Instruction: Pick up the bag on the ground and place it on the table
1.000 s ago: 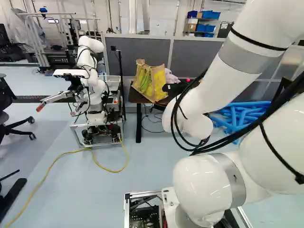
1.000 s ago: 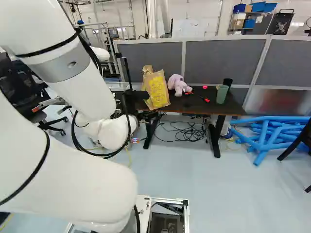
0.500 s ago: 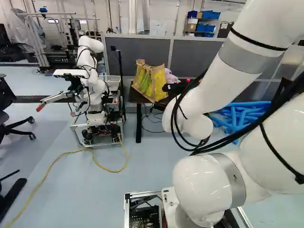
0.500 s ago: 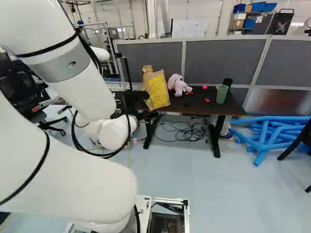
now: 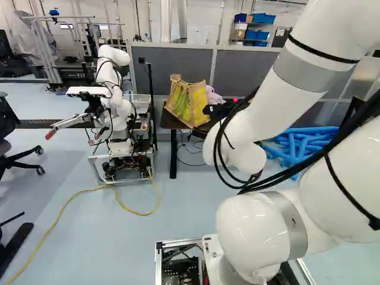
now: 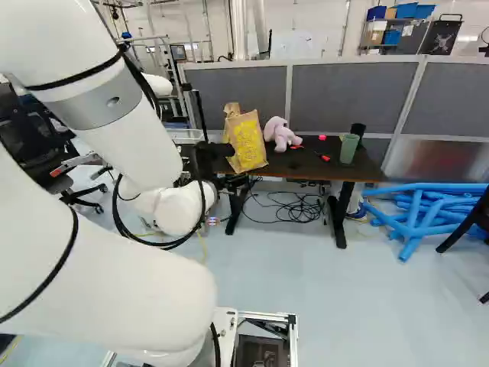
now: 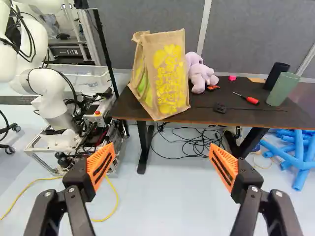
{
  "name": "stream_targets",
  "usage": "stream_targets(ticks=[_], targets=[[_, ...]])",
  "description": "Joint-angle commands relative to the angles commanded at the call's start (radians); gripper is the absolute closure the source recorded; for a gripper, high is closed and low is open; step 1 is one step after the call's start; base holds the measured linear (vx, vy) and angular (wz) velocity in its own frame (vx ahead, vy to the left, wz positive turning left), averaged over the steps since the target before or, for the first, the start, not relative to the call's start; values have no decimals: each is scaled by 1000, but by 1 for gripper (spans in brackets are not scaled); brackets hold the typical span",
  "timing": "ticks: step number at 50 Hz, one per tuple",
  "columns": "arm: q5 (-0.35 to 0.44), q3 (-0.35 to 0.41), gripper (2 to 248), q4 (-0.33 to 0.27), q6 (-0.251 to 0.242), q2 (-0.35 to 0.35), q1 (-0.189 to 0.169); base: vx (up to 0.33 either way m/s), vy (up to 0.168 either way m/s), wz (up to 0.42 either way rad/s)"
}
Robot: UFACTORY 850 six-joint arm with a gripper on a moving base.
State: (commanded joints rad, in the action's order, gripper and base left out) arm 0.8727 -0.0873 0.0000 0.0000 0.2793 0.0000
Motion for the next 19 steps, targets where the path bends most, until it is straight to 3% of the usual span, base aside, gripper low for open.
stream_targets(ticks=[19], targets=[[0,0,3,0,0,0,0,0,0,0]])
